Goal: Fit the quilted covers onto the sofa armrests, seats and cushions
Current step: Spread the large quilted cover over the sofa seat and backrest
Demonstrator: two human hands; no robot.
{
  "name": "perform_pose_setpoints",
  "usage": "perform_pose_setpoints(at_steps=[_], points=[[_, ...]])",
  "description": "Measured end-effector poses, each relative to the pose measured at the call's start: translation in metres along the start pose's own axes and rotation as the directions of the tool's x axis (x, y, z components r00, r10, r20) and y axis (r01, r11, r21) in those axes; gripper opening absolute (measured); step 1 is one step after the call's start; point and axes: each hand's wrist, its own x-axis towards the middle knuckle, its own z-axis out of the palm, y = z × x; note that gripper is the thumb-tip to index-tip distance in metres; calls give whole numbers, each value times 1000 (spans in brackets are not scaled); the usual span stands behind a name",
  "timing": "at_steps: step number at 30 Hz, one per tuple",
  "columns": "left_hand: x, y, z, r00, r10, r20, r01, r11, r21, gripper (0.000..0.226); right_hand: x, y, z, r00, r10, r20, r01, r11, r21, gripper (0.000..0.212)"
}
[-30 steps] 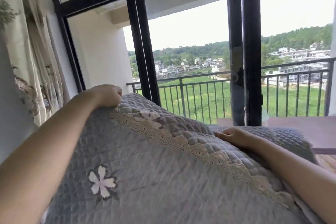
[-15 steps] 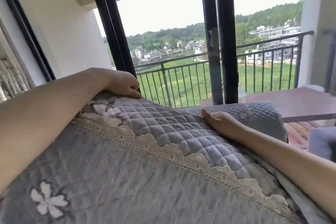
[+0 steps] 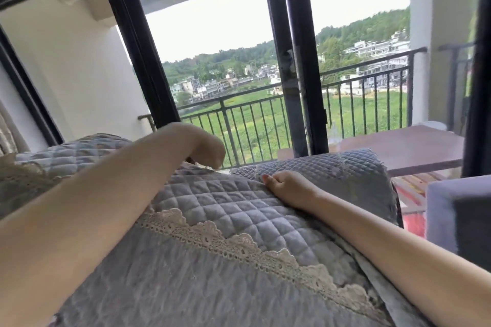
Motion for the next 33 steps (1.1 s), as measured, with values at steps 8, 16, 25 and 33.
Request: perform_pose_setpoints(at_steps=[8, 16, 25, 33], points=[[13, 49, 20, 977, 108, 186, -75, 981, -177, 58, -44, 42, -28, 985, 88, 149, -131, 942, 310, 34], [9, 56, 16, 969, 182, 168, -165, 980, -111, 47, -105, 100, -63, 875, 37, 483, -365, 707, 606, 50], [5, 66, 18, 966, 232, 115, -222, 971, -91, 57, -90, 102, -101, 962, 228, -154, -228, 974, 15, 53], [-1, 61, 25, 975, 202, 94, -198, 979, -50, 53, -50, 121, -19, 987, 160, -28, -163, 972, -168, 48]])
